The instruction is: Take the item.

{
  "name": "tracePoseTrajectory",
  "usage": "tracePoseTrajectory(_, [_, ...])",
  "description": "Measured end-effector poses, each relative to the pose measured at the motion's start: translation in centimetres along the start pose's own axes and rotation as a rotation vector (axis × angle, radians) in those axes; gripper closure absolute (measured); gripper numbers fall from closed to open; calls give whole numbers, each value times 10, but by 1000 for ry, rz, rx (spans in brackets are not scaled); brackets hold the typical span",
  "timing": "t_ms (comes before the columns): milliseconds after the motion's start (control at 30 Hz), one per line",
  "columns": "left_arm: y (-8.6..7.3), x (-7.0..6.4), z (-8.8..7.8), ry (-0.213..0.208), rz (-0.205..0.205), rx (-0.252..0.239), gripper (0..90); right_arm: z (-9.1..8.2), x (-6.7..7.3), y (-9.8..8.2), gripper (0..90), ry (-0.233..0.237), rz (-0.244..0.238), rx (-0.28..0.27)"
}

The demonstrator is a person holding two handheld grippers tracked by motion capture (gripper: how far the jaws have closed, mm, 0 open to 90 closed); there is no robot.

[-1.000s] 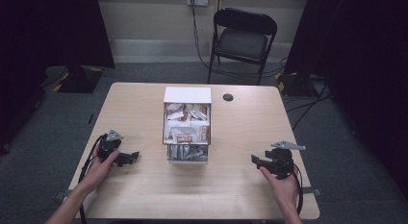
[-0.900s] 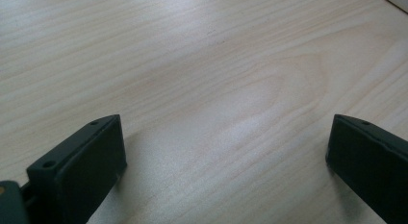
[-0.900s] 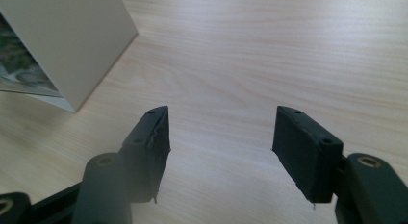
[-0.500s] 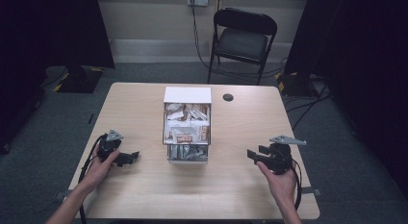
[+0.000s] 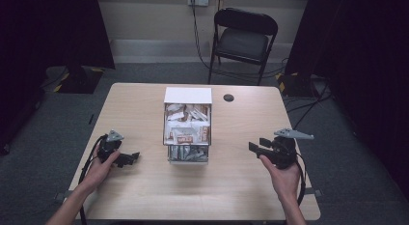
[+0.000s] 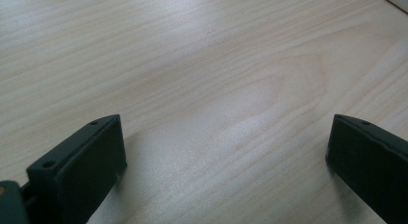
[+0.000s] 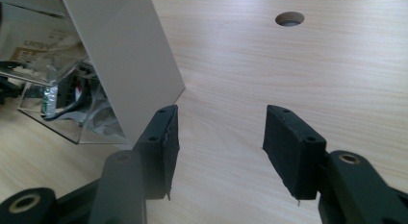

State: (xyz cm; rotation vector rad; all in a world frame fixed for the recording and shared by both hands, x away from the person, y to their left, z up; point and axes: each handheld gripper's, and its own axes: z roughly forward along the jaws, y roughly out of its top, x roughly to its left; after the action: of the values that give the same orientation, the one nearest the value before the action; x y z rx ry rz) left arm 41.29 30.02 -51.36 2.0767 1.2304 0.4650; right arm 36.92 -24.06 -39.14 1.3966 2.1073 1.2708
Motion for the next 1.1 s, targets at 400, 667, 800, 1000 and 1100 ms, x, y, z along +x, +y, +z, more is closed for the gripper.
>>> tracePoseTrajectory(400, [0, 0, 0, 0, 0, 0, 0, -9, 18, 29, 533, 96, -45, -60])
tracePoseTrajectory(667, [0, 0, 0, 0, 0, 0, 0, -9, 34, 48, 546, 148, -85, -67])
tracePoseTrajectory(800, [0, 0, 0, 0, 0, 0, 0, -8, 39, 53, 551, 164, -97, -65])
tracePoseTrajectory(1000, [0, 0, 0, 0, 0, 0, 0, -7, 46, 60, 547, 194, -113, -69])
tracePoseTrajectory(1100, [0, 0, 0, 0, 0, 0, 0, -8, 49, 63, 550, 206, -116, -73])
